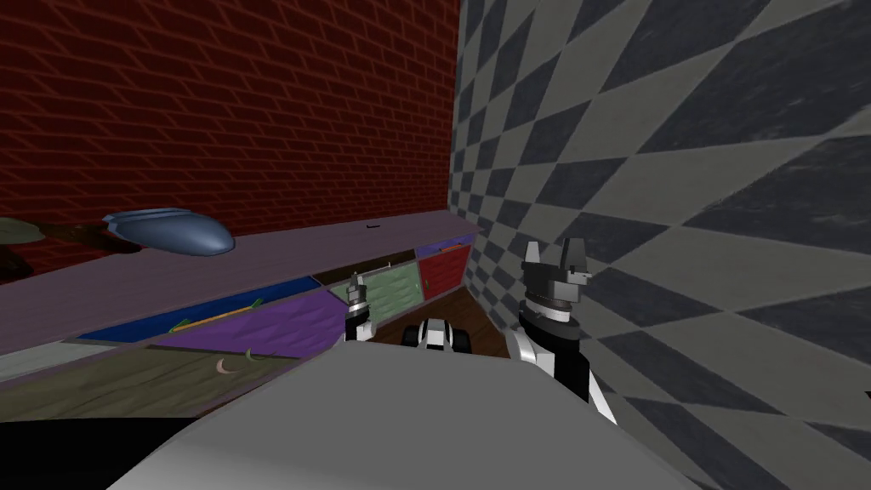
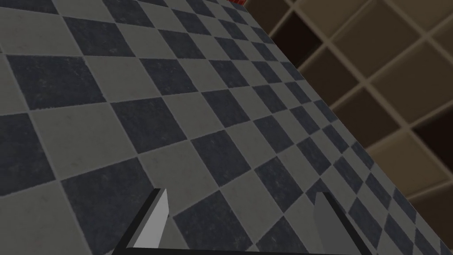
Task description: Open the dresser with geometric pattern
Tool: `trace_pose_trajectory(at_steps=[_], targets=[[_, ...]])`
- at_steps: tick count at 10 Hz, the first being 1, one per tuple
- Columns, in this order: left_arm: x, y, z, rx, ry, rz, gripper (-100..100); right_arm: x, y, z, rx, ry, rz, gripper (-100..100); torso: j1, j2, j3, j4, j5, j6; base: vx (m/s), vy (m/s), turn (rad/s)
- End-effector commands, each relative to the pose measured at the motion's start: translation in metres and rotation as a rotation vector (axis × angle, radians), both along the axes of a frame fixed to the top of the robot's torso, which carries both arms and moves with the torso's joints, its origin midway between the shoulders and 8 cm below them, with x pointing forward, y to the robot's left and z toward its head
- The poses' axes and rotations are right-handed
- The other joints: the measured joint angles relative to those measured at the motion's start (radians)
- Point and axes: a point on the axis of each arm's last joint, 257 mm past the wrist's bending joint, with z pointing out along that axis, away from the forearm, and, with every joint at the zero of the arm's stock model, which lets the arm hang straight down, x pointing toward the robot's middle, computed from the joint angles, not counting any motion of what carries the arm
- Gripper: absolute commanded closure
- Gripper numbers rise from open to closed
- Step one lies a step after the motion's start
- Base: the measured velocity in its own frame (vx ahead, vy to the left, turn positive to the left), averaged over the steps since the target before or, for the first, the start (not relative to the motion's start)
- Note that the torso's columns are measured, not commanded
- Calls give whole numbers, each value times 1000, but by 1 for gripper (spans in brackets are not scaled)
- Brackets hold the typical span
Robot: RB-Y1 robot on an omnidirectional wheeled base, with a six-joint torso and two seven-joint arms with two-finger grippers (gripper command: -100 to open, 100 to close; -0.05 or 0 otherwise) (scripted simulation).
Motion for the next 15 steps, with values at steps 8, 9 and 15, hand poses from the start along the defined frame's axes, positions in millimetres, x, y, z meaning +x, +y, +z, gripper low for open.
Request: trace_pose_trajectory(at_steps=[8, 9, 15], targets=[[-30, -43, -4, -39, 7, -176, 100, 0, 0, 0, 0, 0, 0, 0, -8, -9, -4, -6, 4, 10, 90, -50, 201], [-20, -38, 3, -41, 8, -189, 100, 0, 0, 0, 0, 0, 0, 0, -6, -7, -3, -5, 4, 14, -95, -57, 23], [4, -20, 16, -54, 38, -204, -100, 0, 0, 0, 0, 0, 0, 0, -16, -6, -3, 0, -3, 14, -133, -70, 24]])
